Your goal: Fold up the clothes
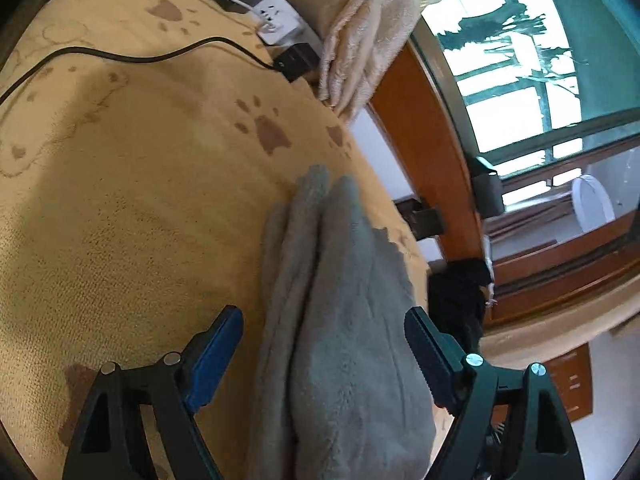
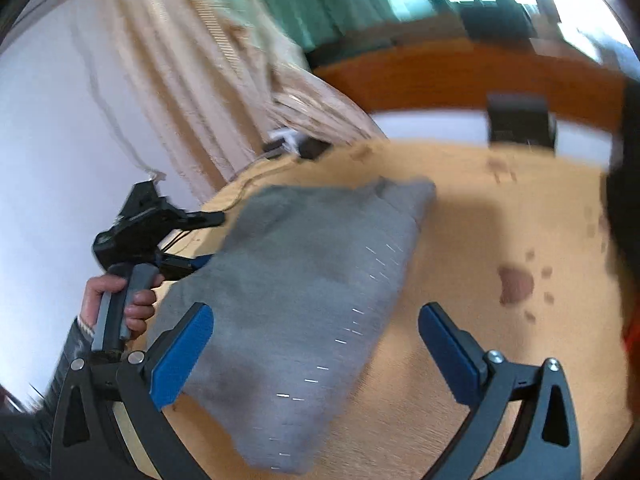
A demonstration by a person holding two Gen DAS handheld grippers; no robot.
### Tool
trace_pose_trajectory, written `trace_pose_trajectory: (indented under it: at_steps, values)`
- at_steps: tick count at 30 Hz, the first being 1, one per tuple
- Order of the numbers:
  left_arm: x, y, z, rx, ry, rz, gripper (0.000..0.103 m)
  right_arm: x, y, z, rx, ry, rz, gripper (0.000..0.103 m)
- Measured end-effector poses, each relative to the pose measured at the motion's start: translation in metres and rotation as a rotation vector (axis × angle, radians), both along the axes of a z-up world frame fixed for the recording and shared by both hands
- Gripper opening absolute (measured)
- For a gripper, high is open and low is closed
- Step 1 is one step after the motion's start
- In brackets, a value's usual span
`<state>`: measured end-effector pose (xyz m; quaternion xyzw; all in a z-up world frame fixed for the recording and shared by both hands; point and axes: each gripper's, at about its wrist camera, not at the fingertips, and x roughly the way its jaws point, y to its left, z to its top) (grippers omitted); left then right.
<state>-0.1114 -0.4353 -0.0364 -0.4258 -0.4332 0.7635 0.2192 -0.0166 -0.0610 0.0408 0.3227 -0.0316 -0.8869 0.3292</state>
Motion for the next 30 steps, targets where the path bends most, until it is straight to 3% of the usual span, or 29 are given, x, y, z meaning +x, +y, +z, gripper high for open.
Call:
trace_pose_trajectory:
  at_steps: [4, 8, 10, 12, 13, 14, 22, 27, 30]
  values:
    - [0.003, -0.005, -0.001, 0.052, 0.026, -0.019, 0.085, 0.053, -0.058, 0.011, 0.151, 0.234, 0.183, 0.103]
    - [0.003, -0.007, -0.001, 0.081, 0.033, -0.024, 0.085, 0.110, -0.120, -0.002, 0.355, 0.458, 0.377, 0.103]
    - [0.004, -0.008, -0.001, 0.093, 0.035, -0.018, 0.085, 0.123, -0.143, -0.014, 0.445, 0.509, 0.440, 0.098]
    - [0.005, -0.010, -0.002, 0.105, 0.038, -0.012, 0.085, 0.124, -0.162, -0.028, 0.514, 0.489, 0.508, 0.082]
    - [0.006, -0.011, -0.003, 0.113, 0.037, -0.009, 0.085, 0.121, -0.168, -0.034, 0.537, 0.463, 0.531, 0.062]
    - [0.006, -0.010, -0.003, 0.121, 0.036, -0.005, 0.085, 0.117, -0.174, -0.039, 0.556, 0.441, 0.544, 0.055]
    - [0.007, -0.020, -0.009, 0.199, 0.033, 0.021, 0.085, 0.101, -0.187, -0.062, 0.630, 0.404, 0.575, 0.055]
    - [0.007, -0.019, -0.009, 0.196, 0.034, 0.018, 0.085, 0.089, -0.188, -0.060, 0.602, 0.347, 0.552, 0.054]
    - [0.007, -0.018, -0.009, 0.187, 0.037, 0.014, 0.085, 0.082, -0.187, -0.060, 0.595, 0.317, 0.532, 0.047]
